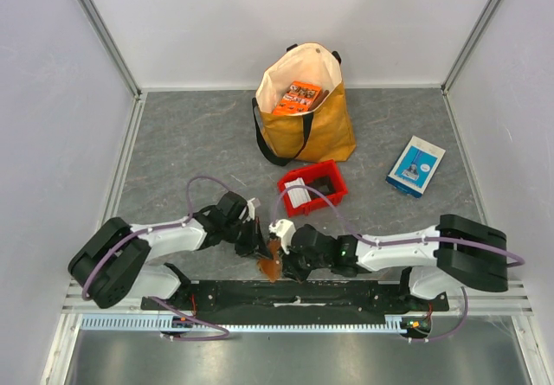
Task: Put the credit cards into the card holder
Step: Open the card holder at the center of the board.
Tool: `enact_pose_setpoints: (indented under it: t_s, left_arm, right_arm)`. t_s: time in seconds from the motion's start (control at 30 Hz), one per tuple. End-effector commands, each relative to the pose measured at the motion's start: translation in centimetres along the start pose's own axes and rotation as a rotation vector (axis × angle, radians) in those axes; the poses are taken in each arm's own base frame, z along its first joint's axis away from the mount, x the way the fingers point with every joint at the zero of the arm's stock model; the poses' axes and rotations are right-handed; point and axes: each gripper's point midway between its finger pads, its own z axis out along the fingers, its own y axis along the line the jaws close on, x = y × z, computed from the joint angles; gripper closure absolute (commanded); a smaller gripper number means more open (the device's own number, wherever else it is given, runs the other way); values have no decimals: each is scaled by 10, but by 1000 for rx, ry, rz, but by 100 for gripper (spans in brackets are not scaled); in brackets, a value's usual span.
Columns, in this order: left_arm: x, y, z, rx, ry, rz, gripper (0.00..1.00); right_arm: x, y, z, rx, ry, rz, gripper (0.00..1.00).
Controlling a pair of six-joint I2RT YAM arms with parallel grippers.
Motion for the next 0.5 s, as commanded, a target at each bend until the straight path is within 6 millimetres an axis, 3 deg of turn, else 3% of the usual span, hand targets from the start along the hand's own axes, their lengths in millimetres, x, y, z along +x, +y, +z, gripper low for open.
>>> enact_pose_setpoints:
  t_s: [0.0,0.07,0.1,0.27,0.33,0.47]
  left_arm:
    - [-70,28,-19,-182,-392,-20,98]
    - [-71,28,-23,-175,-416,-20,98]
    - [-71,26,-24,-166,-421,-17,98]
    - [-65,29,-23,-156,-416,-36,98]
    - [-64,30,-23,-148,-417,-42,93]
    - [-62,29,-20,-130,-409,-35,87]
  right_arm:
    - [50,-6,-22,84,125,198,84]
    - [56,-15,-23,123,122,245,80]
    - [58,-23,-24,155,120,274,74]
    - [66,-48,-22,276,185,331,74]
    - [66,-58,-23,338,199,334,71]
    - [33,-57,-30,361,86,346,69]
